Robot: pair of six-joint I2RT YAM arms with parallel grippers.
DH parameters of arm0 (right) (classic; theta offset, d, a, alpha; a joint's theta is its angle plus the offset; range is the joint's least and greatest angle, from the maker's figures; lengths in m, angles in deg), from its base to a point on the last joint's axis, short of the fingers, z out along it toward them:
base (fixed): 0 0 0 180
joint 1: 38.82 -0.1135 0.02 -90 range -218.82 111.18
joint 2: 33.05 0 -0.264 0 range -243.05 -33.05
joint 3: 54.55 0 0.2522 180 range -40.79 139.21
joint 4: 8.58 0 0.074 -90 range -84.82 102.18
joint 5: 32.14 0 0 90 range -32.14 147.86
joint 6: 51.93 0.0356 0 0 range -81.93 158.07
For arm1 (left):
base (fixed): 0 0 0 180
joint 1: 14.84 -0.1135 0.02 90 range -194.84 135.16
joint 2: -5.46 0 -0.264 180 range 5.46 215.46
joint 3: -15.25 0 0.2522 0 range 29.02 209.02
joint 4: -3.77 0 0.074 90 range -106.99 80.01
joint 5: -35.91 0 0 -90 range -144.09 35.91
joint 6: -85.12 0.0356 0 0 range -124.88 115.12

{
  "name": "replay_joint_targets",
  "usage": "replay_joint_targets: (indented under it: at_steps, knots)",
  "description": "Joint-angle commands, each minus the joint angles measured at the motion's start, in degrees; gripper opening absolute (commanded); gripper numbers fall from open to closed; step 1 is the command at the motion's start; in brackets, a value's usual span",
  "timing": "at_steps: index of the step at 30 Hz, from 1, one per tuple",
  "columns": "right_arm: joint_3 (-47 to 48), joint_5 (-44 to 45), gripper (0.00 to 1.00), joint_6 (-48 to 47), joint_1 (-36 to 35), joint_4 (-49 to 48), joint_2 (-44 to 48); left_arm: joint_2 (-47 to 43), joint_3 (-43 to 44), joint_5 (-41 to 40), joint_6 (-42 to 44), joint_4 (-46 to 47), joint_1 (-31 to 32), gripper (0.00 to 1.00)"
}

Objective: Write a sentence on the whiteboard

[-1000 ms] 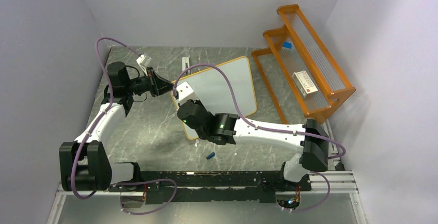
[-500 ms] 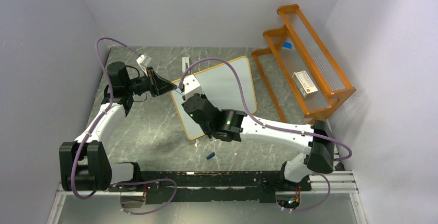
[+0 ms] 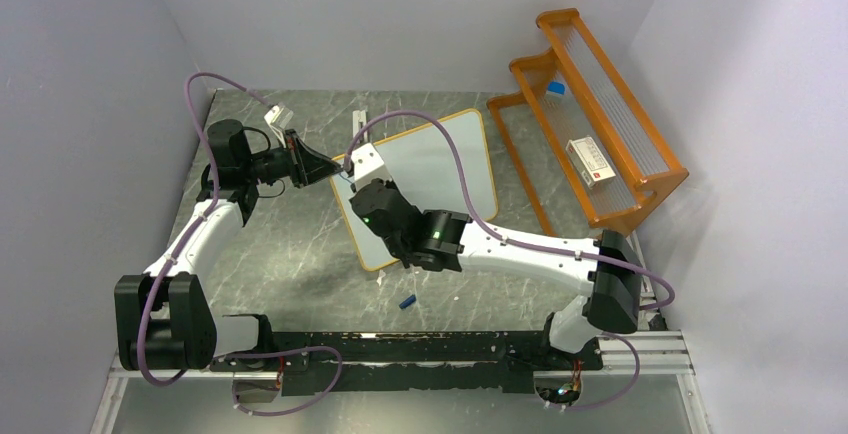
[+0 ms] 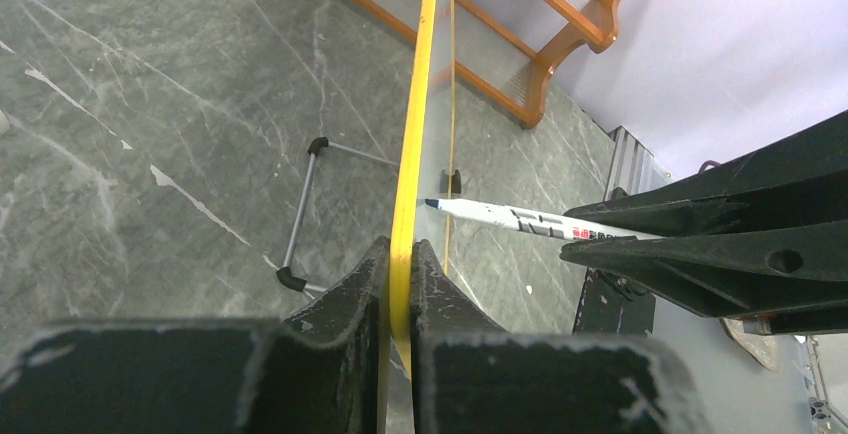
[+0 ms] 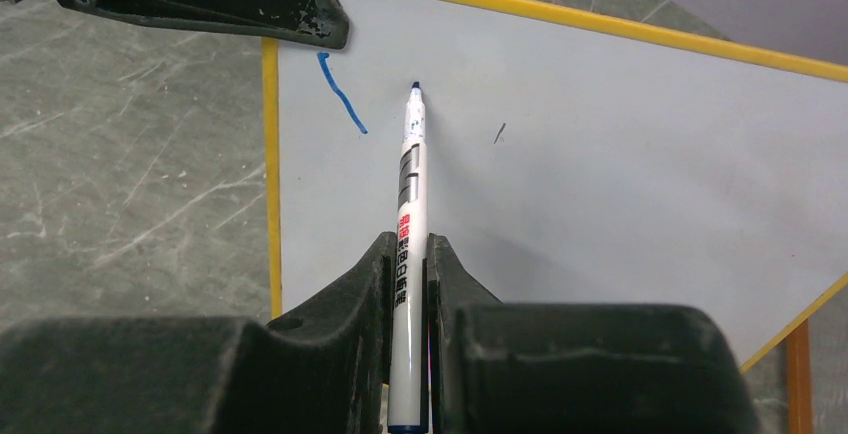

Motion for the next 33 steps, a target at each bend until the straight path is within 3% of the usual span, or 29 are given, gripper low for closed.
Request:
replay_joint_targets:
  at_steps: [1,33]
  knots:
    - [2.47,0.46,0.0,-0.69,0.49,-2.49,-0.47,-0.18,0.1,0.05,2.07,-0.15,1.01,0.05]
    - [2.44,-2.37,0.0,3.33,0.85,3.45,-1.39,-0.3,-0.16,0.09,1.37,0.91,1.02,0.05]
